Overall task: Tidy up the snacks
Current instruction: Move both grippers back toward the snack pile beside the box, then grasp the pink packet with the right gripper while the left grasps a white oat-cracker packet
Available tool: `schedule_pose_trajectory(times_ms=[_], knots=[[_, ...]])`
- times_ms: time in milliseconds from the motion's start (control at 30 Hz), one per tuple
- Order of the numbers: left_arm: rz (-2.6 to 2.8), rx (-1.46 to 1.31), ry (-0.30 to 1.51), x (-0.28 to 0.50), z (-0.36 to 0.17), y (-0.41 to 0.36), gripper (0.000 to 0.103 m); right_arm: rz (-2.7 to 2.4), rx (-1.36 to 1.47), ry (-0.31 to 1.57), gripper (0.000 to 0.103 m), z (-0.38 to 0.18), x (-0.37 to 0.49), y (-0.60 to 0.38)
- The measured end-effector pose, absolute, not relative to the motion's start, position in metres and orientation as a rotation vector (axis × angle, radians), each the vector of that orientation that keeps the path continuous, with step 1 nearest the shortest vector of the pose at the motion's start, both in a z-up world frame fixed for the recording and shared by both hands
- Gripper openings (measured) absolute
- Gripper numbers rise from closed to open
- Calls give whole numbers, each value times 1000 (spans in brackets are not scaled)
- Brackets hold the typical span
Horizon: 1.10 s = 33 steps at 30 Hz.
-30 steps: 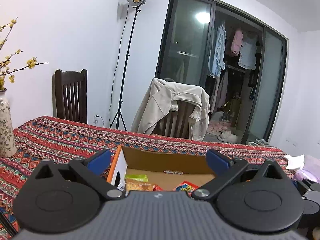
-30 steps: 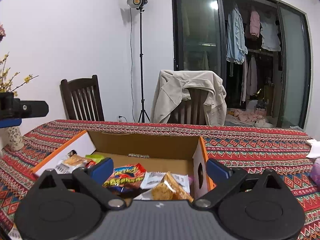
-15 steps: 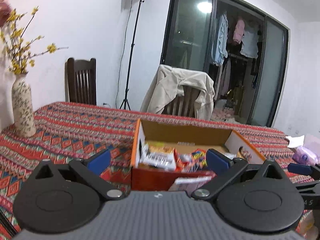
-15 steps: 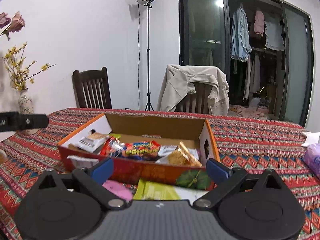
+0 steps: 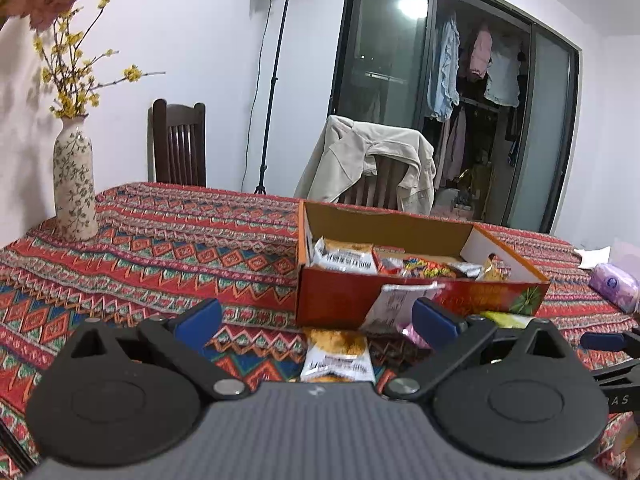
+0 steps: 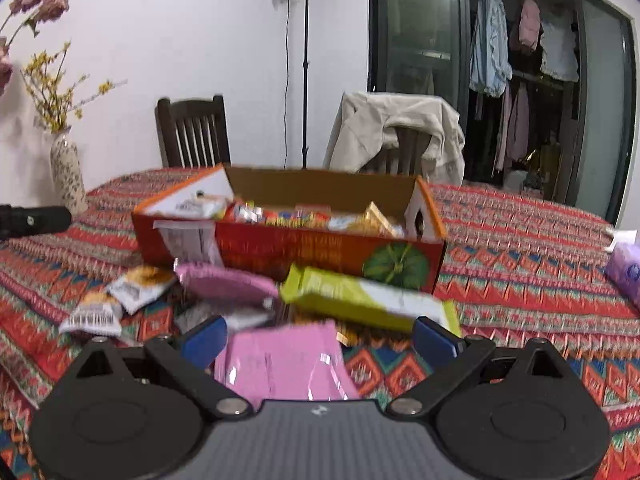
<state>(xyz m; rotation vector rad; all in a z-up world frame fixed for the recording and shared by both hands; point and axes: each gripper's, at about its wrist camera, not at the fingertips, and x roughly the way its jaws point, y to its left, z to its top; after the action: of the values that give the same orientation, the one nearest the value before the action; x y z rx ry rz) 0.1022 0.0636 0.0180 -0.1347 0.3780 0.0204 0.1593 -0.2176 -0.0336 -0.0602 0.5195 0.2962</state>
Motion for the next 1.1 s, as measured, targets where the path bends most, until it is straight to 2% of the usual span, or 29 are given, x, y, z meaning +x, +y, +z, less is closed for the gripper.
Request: schedule_pose_trajectory(times_ms=[500, 633, 1100], knots=[[0, -185, 454, 119, -16, 73, 103, 341, -116, 659, 99, -65, 186, -189], [0, -196, 466, 121, -19, 74, 103, 362, -92, 700, 103, -69, 194, -190], [3, -187, 470, 121, -20, 70, 103, 387, -94, 699, 102, -68, 194, -191]])
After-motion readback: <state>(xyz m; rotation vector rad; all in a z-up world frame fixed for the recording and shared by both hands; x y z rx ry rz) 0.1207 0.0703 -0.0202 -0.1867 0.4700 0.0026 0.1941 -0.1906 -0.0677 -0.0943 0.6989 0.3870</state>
